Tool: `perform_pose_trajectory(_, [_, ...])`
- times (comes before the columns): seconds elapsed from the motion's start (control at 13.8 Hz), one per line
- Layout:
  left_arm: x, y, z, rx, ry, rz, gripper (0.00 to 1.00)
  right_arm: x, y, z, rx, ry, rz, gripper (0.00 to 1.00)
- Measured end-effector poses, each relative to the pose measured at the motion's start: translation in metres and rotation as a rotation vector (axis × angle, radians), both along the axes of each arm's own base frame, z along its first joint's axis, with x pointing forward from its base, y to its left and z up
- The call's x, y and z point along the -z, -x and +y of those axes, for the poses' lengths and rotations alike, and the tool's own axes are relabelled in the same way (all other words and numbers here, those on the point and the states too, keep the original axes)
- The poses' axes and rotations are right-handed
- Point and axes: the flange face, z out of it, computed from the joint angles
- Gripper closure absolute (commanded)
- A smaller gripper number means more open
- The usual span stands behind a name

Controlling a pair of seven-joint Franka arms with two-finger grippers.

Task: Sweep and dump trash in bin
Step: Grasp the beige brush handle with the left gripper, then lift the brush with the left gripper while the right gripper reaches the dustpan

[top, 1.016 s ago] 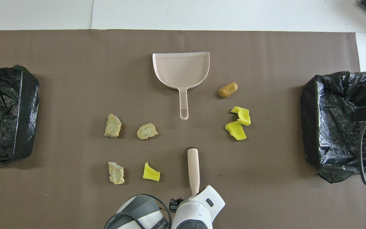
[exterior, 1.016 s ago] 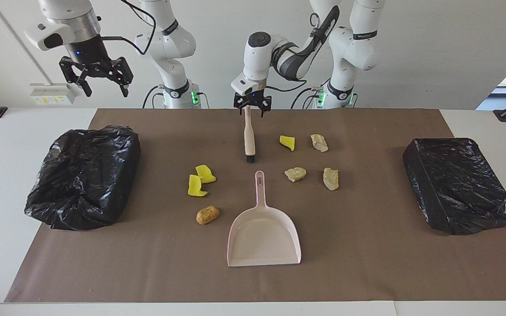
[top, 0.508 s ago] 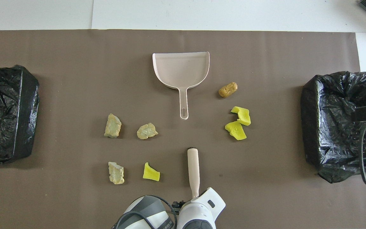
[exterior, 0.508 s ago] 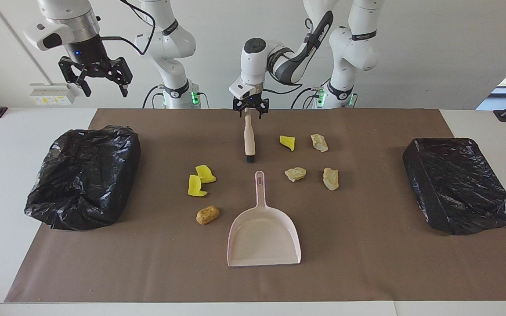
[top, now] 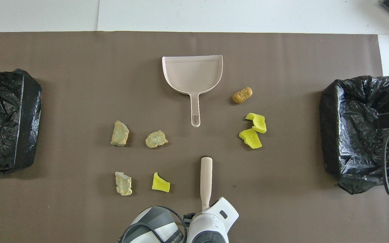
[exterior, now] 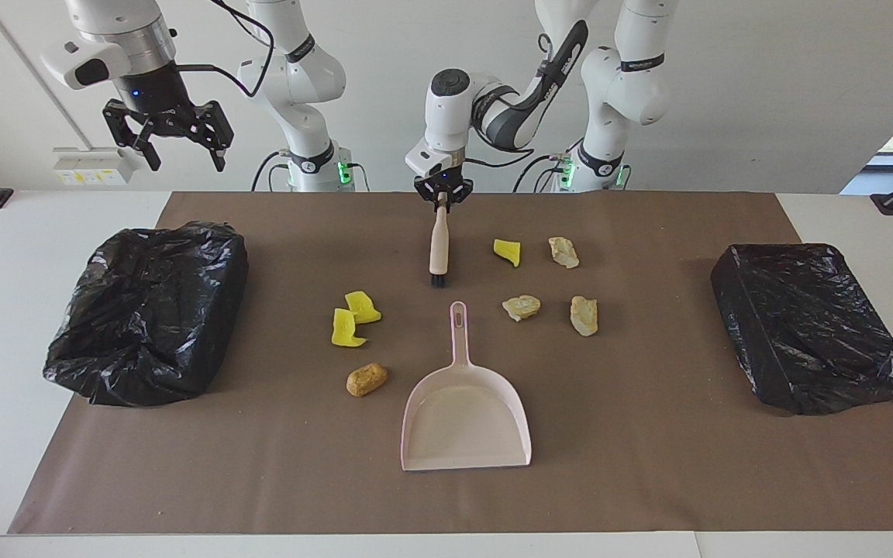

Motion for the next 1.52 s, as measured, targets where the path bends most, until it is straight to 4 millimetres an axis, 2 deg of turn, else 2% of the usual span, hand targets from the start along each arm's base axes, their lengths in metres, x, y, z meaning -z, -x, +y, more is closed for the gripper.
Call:
perform_pose_trajectory(0.15, [-0.003, -0.008, 0.004, -0.015, 0.001, -0.001, 1.00, 0.000, 0.000, -0.001, 0.001, 0.000, 0.000, 0.00])
perform_pose_trajectory(0.29, [-0.013, -0.027, 0.019, -0.031, -0.010, 0.009, 1.00, 0.000, 0.000, 0.000, 0.001, 0.000, 0.000, 0.00])
perform_pose_trajectory(0.58, [-0.038, -0.083, 0.071, -0.078, -0.033, 0.002, 1.00, 0.002, 0.000, 0.000, -0.035, 0.001, 0.005, 0.00])
perform_pose_trajectory(0.73, [-0.040, -0.107, 0.093, -0.102, -0.038, -0.007, 1.00, 0.016, -0.006, 0.009, -0.084, 0.003, 0.014, 0.00])
perform_pose_trajectory(0.94, [-0.040, -0.144, 0.133, -0.105, -0.042, -0.013, 1.00, 0.064, -0.039, 0.055, -0.113, 0.007, 0.004, 0.00])
perform_pose_trajectory(1.16, [-0.045, -0.188, 0.188, -0.101, -0.043, -0.016, 1.00, 0.130, -0.076, 0.128, -0.045, 0.009, 0.000, 0.00])
perform_pose_trajectory(1.31, [-0.047, -0.212, 0.229, -0.096, -0.053, -0.021, 1.00, 0.171, -0.087, 0.172, 0.010, -0.008, 0.026, 0.00])
perform_pose_trajectory(1.52, [-0.045, -0.241, 0.299, -0.072, -0.060, -0.018, 1.00, 0.219, -0.099, 0.231, 0.046, -0.048, 0.002, 0.00])
